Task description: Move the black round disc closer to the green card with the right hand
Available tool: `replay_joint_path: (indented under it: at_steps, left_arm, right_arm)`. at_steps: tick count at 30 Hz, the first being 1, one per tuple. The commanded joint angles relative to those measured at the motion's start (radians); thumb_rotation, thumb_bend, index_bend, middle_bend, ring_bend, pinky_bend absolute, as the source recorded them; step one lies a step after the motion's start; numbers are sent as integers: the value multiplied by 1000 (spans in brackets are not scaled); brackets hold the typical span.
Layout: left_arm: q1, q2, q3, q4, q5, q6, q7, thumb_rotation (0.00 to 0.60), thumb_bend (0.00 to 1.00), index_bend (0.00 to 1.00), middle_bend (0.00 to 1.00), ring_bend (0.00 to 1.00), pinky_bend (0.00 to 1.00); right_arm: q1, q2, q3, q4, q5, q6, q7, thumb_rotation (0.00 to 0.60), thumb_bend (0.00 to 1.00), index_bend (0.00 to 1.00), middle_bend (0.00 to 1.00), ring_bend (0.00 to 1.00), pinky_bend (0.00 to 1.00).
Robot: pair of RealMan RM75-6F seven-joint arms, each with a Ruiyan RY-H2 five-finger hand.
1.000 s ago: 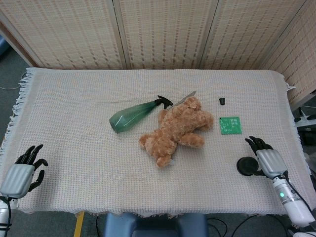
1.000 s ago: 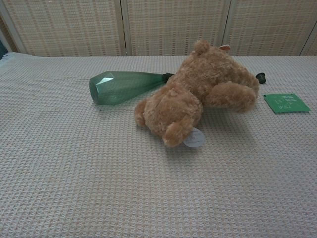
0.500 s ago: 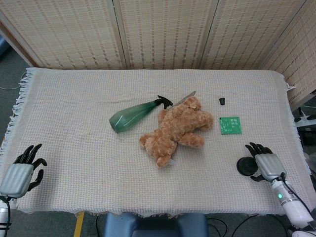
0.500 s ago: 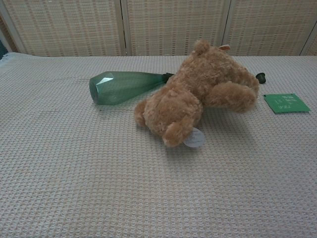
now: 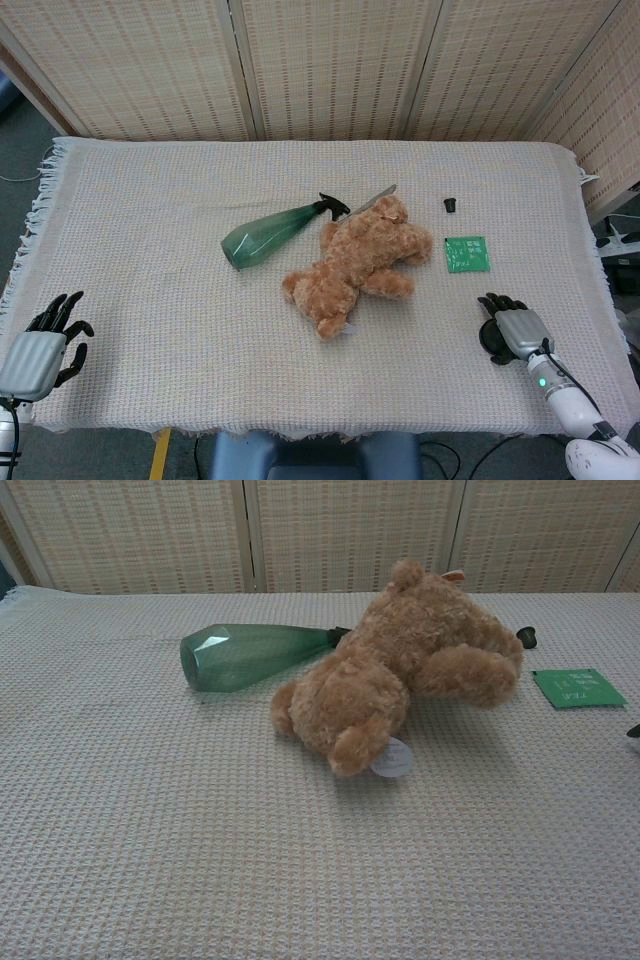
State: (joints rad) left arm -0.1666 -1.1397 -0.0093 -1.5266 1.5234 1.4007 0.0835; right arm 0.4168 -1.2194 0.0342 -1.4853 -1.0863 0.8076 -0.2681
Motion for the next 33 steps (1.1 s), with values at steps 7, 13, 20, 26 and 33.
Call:
replay_joint_path:
  at_steps: [7, 13, 20, 26, 33]
  left_arm:
    - [0, 0, 0, -1, 0, 0, 4, 600, 532, 465, 34, 31, 241]
    - [2, 1, -2, -3, -2, 4, 3, 600, 532, 463, 34, 31, 240]
    - [3, 2, 0, -4, 2, 6, 0, 600, 532, 466, 34, 31, 240]
    - [3, 2, 0, -5, 1, 6, 1, 600, 531, 468, 34, 31, 240]
    - [3, 3, 0, -6, 2, 6, 1, 600, 531, 470, 34, 32, 240]
  right_arm:
    - [2, -32, -6, 33, 28, 33, -27, 600, 65, 107, 219, 290, 401]
    - [7, -39, -14, 38, 67, 42, -70, 600, 65, 158, 275, 358, 482]
    - [6, -61, -19, 56, 113, 86, -138, 600, 100, 422, 430, 571, 700]
    - [-8, -84, -12, 68, 114, 161, -168, 600, 173, 608, 553, 694, 822]
    - [-47, -105, 7, 75, -39, 302, -51, 600, 192, 646, 569, 709, 837]
